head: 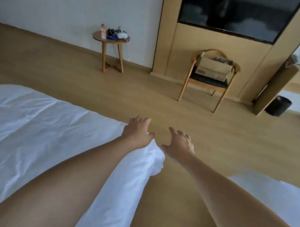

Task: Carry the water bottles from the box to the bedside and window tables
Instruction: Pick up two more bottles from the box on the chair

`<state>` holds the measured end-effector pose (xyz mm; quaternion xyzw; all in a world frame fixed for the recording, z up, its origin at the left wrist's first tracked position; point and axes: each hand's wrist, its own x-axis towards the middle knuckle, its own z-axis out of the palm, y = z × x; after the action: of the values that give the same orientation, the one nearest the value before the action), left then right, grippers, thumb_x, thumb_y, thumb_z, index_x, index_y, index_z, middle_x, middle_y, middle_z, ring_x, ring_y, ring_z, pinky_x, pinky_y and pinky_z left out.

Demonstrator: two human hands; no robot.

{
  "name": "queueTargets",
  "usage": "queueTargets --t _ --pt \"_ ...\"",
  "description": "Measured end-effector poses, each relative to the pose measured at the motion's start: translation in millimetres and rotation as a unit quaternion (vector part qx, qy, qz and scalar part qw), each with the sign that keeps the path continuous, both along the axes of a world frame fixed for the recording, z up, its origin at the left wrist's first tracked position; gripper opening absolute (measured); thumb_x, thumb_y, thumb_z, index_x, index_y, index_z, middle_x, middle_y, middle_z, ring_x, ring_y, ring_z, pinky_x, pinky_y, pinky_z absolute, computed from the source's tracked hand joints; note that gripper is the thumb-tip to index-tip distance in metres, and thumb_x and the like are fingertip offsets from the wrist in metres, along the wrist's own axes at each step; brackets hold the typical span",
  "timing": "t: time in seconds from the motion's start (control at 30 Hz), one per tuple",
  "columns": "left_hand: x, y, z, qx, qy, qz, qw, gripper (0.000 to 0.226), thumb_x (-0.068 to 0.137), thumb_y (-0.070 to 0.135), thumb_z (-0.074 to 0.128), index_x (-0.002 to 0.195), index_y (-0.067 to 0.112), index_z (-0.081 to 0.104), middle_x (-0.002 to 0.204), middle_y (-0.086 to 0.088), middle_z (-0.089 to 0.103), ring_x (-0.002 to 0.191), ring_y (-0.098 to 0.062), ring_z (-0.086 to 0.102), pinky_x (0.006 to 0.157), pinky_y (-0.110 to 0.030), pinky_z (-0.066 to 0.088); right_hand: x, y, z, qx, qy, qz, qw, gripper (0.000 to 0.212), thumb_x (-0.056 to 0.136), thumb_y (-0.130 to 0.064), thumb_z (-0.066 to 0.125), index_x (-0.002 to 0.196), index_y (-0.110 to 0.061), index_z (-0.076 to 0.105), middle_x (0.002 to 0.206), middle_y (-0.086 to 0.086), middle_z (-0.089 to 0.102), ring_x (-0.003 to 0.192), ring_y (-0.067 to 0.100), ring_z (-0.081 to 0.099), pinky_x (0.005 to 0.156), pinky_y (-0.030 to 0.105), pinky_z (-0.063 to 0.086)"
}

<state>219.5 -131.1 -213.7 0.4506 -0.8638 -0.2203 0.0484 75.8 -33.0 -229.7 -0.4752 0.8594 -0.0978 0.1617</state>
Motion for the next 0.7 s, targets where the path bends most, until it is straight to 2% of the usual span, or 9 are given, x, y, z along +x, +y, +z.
queueTargets --t 0.2,0.33,0.5,0.7 --pt "-172.1 -50.5 5.0 0.009 -0.006 -0.139 0.990 0.064 0.096 0.047 0.059 0.151 0.019 0.041 0.151 -0.010 0.041 0.142 -0.033 0.033 0.113 -0.043 0.035 -135.9 -19.1 5.2 -0.004 0.010 -0.148 0.989 0.076 0.084 -0.048 0.068 0.149 -0.030 0.033 0.146 0.007 0.047 0.135 0.035 0.039 0.102 0.046 0.041" --pt "-268.6 -74.1 -11.2 0.009 -0.023 -0.204 0.979 0.064 0.097 0.047 0.058 0.153 0.021 0.039 0.154 -0.009 0.038 0.144 -0.031 0.031 0.115 -0.043 0.035 -218.7 -34.6 -9.9 0.000 0.004 -0.204 0.979 0.077 0.085 -0.049 0.066 0.150 -0.029 0.032 0.147 0.007 0.045 0.135 0.035 0.038 0.102 0.046 0.040" --pt "-394.1 -127.8 -31.3 -0.018 -0.055 -0.240 0.969 0.064 0.097 0.050 0.058 0.153 0.024 0.038 0.155 -0.006 0.037 0.143 -0.030 0.033 0.113 -0.046 0.037 -342.1 -90.9 -30.6 -0.012 -0.002 -0.227 0.974 0.079 0.085 -0.052 0.065 0.152 -0.029 0.031 0.148 0.006 0.044 0.135 0.034 0.037 0.102 0.046 0.040" --pt "-536.3 -227.6 -21.7 -0.019 -0.076 -0.215 0.973 0.062 0.097 0.048 0.058 0.152 0.026 0.038 0.154 -0.004 0.038 0.140 -0.030 0.036 0.109 -0.047 0.042 -496.1 -187.8 -19.7 -0.014 -0.020 -0.219 0.975 0.076 0.087 -0.051 0.067 0.150 -0.027 0.034 0.147 0.008 0.046 0.134 0.035 0.039 0.100 0.046 0.042"
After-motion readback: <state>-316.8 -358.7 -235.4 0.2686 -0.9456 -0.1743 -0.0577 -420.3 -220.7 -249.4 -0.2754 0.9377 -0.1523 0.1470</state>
